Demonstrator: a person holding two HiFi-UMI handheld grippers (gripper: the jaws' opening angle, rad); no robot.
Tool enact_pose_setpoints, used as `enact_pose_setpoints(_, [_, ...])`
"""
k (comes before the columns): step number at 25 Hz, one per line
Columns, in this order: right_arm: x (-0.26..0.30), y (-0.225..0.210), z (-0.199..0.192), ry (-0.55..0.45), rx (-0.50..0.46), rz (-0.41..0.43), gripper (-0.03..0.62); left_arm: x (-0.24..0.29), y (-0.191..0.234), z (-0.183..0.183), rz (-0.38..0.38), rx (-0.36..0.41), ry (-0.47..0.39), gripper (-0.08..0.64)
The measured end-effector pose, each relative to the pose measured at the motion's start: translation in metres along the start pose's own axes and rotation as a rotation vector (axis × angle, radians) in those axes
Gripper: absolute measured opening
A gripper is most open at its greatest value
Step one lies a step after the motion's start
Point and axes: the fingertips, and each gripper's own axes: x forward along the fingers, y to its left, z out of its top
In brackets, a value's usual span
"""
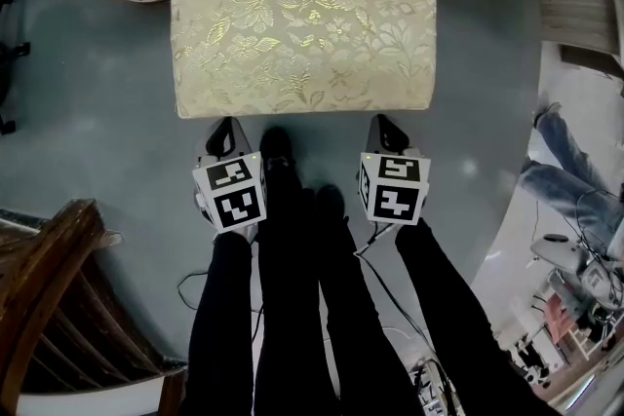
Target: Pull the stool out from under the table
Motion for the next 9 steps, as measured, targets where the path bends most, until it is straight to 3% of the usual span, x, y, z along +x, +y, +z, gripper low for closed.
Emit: enact_pose_setpoints(9, [-0.0005,-0.0021,-0.0044,0.012,-0.01,0.001,0.003,-0.0022,0.0018,-0.0054,0.01,0.0,0.019,0.008])
